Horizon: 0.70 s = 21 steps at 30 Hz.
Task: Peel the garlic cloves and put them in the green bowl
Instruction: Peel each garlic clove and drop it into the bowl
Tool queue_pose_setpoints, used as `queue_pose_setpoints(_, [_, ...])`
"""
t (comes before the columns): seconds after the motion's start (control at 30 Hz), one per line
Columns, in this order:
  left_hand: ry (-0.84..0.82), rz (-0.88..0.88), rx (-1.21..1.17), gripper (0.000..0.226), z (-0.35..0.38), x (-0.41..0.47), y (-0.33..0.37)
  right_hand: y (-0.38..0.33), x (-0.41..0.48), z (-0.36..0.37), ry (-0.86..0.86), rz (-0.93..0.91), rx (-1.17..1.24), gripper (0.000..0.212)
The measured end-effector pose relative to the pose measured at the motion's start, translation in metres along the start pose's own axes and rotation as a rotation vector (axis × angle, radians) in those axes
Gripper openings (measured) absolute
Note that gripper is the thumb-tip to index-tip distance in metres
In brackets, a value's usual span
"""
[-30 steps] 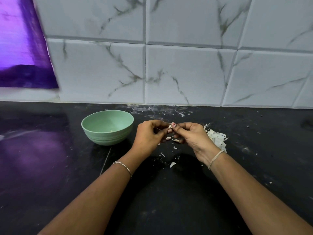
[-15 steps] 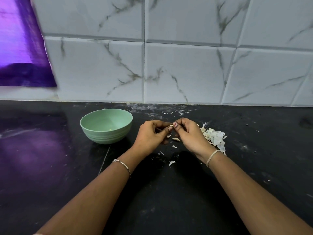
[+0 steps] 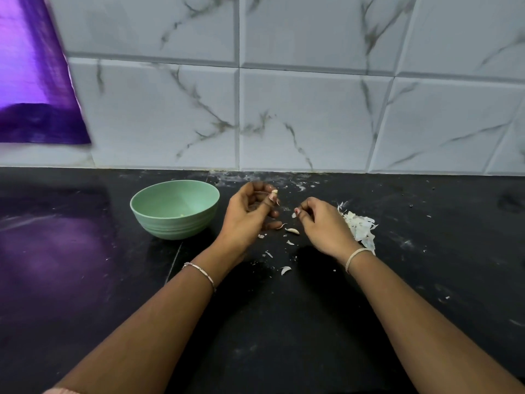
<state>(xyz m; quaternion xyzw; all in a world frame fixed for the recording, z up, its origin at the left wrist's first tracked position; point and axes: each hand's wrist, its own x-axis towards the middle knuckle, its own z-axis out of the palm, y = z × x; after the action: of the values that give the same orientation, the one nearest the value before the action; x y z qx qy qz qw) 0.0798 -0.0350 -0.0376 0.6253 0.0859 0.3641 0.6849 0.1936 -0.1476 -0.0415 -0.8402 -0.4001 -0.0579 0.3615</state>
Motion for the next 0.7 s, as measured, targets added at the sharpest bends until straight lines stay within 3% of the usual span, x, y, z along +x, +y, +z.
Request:
queue_pose_setpoints(0.07, [-0.002, -0.063, -0.084, 0.009, -0.002, 0.0, 0.003, 0.008, 0.002, -0.013, 0.067, -0.032, -0.15, 0.014])
queue_pose_setpoints(0.17, [-0.036, -0.161, -0.132, 0.007, -0.003, -0.001, 0.002, 0.02, 0.006, -0.036, 0.058, 0.017, -0.18, 0.019])
queue_pose_setpoints(0.3, [-0.035, -0.229, -0.096, 0.009, -0.004, -0.002, 0.0, 0.033, 0.005, -0.048, 0.085, 0.077, -0.25, 0.008])
queue_pose_setpoints(0.37, [-0.026, -0.256, -0.061, 0.014, -0.004, -0.002, -0.001, 0.035, 0.004, -0.048, 0.116, 0.11, -0.263, 0.016])
queue_pose_setpoints(0.47, [-0.03, -0.281, -0.013, 0.016, -0.003, -0.002, -0.003, 0.037, 0.005, -0.047, 0.138, 0.127, -0.219, 0.028])
queue_pose_setpoints(0.63, [-0.06, -0.262, 0.02, 0.007, -0.005, -0.003, -0.004, 0.035, 0.006, -0.04, 0.15, 0.045, -0.041, 0.012])
queue_pose_setpoints(0.7, [-0.059, -0.246, 0.058, 0.009, -0.004, -0.003, -0.004, 0.028, 0.005, -0.039, 0.152, 0.032, -0.034, 0.025])
